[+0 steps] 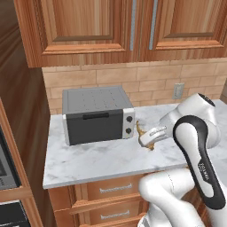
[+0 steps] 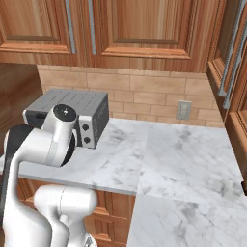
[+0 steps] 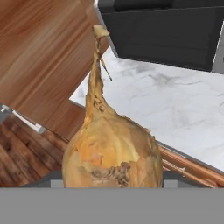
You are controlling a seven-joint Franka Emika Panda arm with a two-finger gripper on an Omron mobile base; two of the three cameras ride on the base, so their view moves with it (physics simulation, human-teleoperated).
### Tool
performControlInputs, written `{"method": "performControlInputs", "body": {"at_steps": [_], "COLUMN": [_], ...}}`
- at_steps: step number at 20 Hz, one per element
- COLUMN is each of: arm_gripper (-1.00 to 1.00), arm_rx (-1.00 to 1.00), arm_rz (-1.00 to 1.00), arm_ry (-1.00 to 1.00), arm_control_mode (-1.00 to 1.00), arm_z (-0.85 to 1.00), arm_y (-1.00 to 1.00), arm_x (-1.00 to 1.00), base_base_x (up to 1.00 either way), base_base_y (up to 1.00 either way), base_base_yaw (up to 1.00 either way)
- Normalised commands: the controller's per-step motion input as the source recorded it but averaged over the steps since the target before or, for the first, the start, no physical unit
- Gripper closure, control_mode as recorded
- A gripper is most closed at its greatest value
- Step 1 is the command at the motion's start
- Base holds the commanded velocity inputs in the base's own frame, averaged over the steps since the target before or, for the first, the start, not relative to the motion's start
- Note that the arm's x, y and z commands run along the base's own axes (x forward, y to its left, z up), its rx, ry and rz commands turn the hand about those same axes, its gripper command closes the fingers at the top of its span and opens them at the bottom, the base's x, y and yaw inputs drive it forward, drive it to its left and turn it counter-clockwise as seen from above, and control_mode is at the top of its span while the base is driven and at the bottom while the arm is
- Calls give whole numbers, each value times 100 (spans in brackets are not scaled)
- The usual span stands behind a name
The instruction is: Place the onion in the correct fridge rack based on whether it is a fruit or vegetable. Finally, close the fridge door.
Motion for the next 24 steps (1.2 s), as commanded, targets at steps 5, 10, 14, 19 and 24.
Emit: {"method": "performControlInputs", "body": {"at_steps": [5,10,14,19,24], "arm_gripper": [100,100,100,100,100], "arm_rx": [-1,-4,-2,0,0], "arm_rz": [0,-1,0,0,0], "arm_ry": [-7,-3,0,0,0], "arm_control_mode": [-100,-100,-100,100,100], "arm_z": [0,0,0,0,0], "arm_y": [3,0,1,0,0], "arm_x": [0,4,0,0,0], "base_base_x": [0,0,0,-9,-30], "base_base_y": [0,0,0,22,33], "base_base_yaw": [0,0,0,0,2]}}
